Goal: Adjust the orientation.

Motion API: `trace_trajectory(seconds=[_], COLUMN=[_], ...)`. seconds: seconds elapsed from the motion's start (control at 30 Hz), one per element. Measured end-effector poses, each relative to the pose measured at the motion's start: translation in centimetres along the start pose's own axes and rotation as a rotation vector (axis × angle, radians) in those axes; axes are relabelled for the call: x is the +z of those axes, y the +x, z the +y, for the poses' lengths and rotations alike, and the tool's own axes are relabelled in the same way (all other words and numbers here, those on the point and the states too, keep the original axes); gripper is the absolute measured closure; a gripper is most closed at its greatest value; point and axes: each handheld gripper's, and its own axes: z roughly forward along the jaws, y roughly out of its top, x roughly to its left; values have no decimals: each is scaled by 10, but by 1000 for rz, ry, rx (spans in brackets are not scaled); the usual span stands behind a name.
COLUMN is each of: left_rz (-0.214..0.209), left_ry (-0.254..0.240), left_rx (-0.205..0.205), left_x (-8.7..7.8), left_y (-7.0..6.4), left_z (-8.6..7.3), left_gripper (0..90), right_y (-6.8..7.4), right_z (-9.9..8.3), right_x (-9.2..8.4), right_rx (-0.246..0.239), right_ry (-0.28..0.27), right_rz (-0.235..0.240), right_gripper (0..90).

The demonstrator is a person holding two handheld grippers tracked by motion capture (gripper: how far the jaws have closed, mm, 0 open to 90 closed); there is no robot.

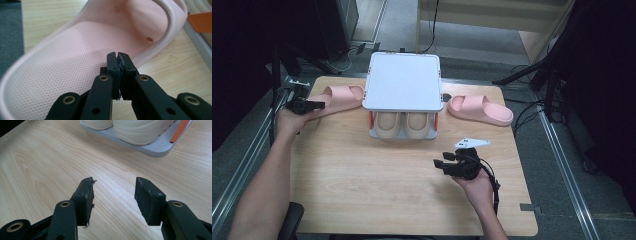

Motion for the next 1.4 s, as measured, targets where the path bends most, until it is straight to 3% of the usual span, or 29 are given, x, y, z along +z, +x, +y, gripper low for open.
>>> trace_trajectory(seconds=[0.1,0.2,0.5,0.97,1.4], left_rz=[-2,27,4,-13,-25], left_ry=[-17,-20,1,26,49], left_rx=[-6,3,-8,22,57], left_x=[0,1,0,-2,-2], left_y=[1,1,-4,-30,-64], left_z=[-2,-1,-4,-14,-24], left_gripper=[879,878,890,892,893], right_y=[-1,0,1,3,5], right_z=[1,2,2,9,17], right_x=[2,2,4,7,13], right_rx=[0,1,-7,-33,-66], right_ry=[0,-1,4,4,16], right_rz=[4,5,8,25,42], right_gripper=[500,499,498,498,498])
